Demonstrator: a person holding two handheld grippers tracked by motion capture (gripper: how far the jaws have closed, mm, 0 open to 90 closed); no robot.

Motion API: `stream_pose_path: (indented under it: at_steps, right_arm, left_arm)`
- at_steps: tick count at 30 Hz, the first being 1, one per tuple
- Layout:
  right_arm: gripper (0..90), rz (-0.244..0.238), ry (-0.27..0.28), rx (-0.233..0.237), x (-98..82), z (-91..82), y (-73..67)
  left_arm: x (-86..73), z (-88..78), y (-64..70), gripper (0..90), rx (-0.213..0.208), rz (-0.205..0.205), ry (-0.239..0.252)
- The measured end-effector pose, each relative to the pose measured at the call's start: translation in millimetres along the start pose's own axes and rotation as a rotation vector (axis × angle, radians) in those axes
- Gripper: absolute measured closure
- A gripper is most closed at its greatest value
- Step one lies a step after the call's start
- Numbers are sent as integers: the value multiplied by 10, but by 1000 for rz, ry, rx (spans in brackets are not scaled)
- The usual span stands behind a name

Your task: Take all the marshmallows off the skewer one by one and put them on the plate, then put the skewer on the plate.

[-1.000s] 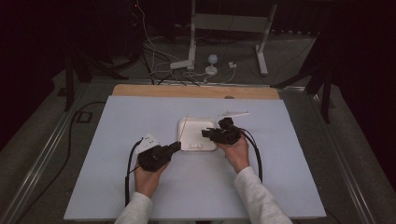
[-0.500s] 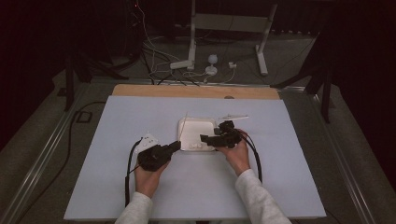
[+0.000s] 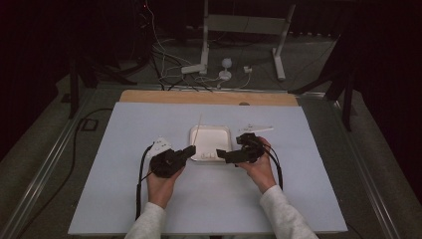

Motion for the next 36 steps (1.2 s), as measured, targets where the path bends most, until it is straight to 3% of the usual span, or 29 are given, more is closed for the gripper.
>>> stream_pose_path:
  at_steps: [8, 17, 23, 36]
  right_arm:
    - [1, -5, 17, 5, -92, -173, 59]
    - [2, 8, 48, 1, -229, -370, 184]
    - [1, -11, 87, -2, -318, -503, 234]
    - [1, 0, 166, -17, -498, -765, 395]
  left_arm:
    - [136, 123, -54, 892, 17, -23, 5]
    - [184, 215, -122, 892, 30, -50, 12]
    - [219, 264, -154, 892, 32, -63, 13]
    - [251, 405, -204, 889, 35, -79, 1]
Point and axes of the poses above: each handheld gripper's, and its own axes: z roughly forward along the jaws, x roughly out of its top, y roughly to its right, the point moved 7 cm from there along z, roughly forward along the jaws, and after that the axes turned 11 degrees about -x, right-handed, at the moved point
